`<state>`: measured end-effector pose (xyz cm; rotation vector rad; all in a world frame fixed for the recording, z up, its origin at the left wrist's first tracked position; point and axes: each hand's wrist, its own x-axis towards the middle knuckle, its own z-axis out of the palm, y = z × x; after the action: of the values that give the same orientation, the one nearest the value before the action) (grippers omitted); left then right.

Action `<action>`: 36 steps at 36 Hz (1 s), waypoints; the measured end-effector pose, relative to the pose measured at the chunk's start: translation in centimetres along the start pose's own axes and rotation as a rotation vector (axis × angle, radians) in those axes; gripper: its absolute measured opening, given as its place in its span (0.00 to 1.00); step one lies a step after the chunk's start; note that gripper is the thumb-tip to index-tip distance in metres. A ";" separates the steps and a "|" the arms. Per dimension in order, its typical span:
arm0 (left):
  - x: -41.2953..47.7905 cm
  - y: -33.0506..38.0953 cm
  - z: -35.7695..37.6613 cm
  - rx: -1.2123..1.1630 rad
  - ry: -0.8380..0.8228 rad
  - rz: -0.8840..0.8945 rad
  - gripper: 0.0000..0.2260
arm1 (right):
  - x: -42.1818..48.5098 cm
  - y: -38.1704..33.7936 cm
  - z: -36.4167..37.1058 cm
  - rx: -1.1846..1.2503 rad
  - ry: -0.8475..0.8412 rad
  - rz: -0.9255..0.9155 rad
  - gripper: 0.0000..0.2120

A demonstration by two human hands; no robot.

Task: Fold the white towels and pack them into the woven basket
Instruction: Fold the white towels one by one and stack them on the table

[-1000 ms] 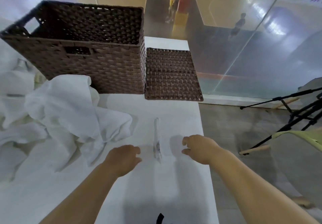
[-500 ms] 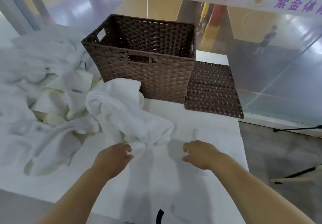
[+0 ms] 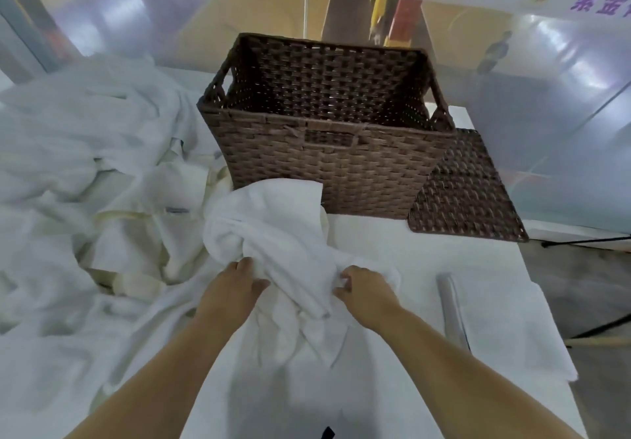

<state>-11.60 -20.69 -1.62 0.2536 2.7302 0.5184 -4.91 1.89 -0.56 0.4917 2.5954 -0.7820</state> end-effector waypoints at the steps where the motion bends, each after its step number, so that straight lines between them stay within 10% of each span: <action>1: 0.4 0.0 0.1 -0.013 0.002 -0.010 0.19 | 0.2 -0.2 0.0 0.038 0.022 0.011 0.10; 29: -0.8 2.1 -12.0 -0.876 0.460 0.240 0.08 | -4.4 -0.8 -15.0 0.728 1.017 -0.058 0.03; 36: 0.0 1.7 -12.5 -0.974 0.248 0.054 0.14 | -6.5 1.7 -14.0 0.720 0.792 -0.005 0.13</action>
<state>-16.01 -23.16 9.95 0.0006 2.3301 1.8752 -2.16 9.98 12.45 1.1971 2.8966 -1.8411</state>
